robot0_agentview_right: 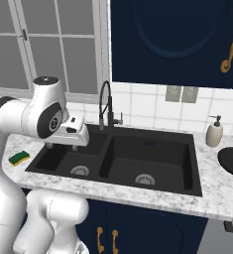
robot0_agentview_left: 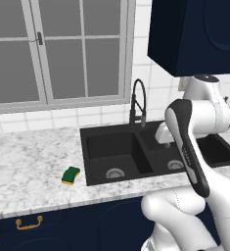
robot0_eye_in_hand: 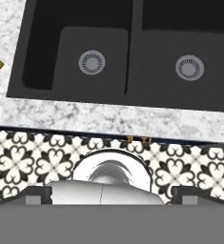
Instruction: Pick the pan and sponge and place them into the sink. Then turn on the water.
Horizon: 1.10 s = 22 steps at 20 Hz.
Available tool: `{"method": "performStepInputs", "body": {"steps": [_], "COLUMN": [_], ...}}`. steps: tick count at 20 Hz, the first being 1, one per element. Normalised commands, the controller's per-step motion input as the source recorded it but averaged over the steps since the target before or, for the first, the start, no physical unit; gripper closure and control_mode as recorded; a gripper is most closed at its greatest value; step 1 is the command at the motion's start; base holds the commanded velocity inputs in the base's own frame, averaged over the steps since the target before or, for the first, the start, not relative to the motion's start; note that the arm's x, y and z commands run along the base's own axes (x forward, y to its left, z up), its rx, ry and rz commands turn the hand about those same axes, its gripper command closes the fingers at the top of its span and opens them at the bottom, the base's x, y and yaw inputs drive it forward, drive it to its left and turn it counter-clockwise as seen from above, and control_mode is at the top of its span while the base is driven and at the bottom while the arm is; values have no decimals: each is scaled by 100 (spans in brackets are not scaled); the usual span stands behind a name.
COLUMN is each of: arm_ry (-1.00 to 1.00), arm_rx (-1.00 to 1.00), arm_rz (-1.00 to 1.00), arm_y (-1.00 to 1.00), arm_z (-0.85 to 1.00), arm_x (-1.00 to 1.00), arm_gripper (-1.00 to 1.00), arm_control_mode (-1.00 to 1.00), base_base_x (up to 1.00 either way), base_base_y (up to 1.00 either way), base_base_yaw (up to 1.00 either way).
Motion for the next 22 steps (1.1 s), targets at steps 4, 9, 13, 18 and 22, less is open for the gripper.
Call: {"method": "performStepInputs", "body": {"steps": [4, 9, 13, 18, 22], "arm_ry": [4, 0, -3, -1, 0], "arm_rx": [0, 0, 0, 0, 0], "arm_rz": [0, 2, 0, 0, 0], "arm_y": [0, 0, 0, 0, 0], "arm_z": [-23, -26, -3, -10, 0], "arm_x": [-9, 0, 10, 1, 0], "arm_gripper": [-100, -100, -100, -100, -100], "arm_control_mode": [-100, -100, -100, 100, 100], "base_base_x": [0, 0, 0, -3, -38], "base_base_y": [0, 0, 0, 0, -3], "base_base_yaw": [0, 0, 0, 0, 1]}}
